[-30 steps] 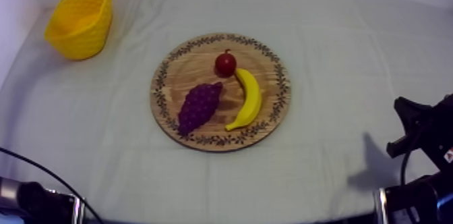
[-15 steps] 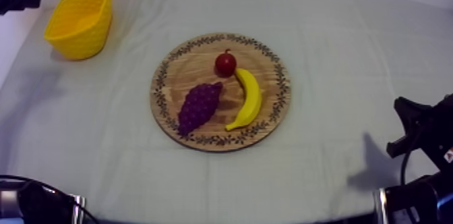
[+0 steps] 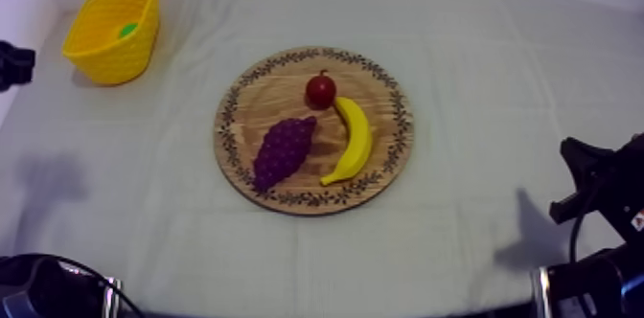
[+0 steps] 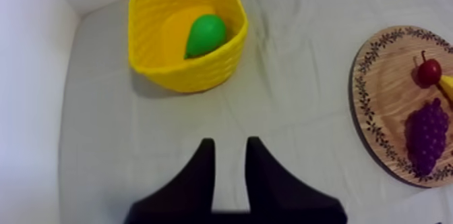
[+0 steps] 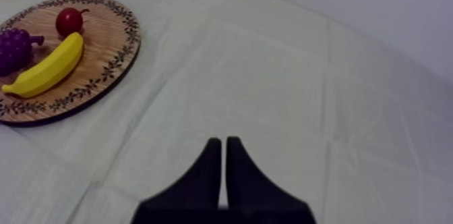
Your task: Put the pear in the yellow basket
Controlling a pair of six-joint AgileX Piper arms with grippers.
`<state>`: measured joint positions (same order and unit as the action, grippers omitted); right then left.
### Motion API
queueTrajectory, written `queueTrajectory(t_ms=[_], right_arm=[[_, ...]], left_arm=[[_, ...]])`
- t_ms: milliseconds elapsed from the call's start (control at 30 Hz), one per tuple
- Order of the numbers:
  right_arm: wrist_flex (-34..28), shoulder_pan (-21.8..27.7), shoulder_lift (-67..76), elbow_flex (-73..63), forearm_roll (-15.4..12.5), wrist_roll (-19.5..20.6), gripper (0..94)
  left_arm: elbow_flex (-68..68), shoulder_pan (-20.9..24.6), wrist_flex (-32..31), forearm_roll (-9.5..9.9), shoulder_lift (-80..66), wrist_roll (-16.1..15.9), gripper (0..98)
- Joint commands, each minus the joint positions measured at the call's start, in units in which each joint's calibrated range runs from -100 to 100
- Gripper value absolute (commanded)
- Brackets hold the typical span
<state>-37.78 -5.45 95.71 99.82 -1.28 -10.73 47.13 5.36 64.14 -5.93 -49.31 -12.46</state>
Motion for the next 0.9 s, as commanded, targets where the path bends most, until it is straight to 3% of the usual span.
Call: queueTrajectory(t_ms=[0,233,533,700,867], right_arm=[[0.0,0.0,0.0,0.0,0.0,0.0,0.4],[0.0,0.0,0.0,0.0,0.0,0.0,0.4],[0.0,0.0,0.0,0.0,0.0,0.0,0.4],[0.0,0.0,0.0,0.0,0.0,0.0,0.4],[0.0,0.0,0.0,0.0,0.0,0.0,0.4]], left_arm=[[6.2,-0.1,-1.3,-0.11,-9.8,-0.1,14.4],[18.3,-0.8,-7.2,-1.77,-25.0,-0.3,2.8],[32.6,-1.8,-11.7,-2.6,-41.4,0.3,0.1],[38.5,-2.2,-15.1,-1.69,-46.5,1.4,0.0],[45.9,-2.6,-18.5,1.83,-49.7,8.7,0.0]])
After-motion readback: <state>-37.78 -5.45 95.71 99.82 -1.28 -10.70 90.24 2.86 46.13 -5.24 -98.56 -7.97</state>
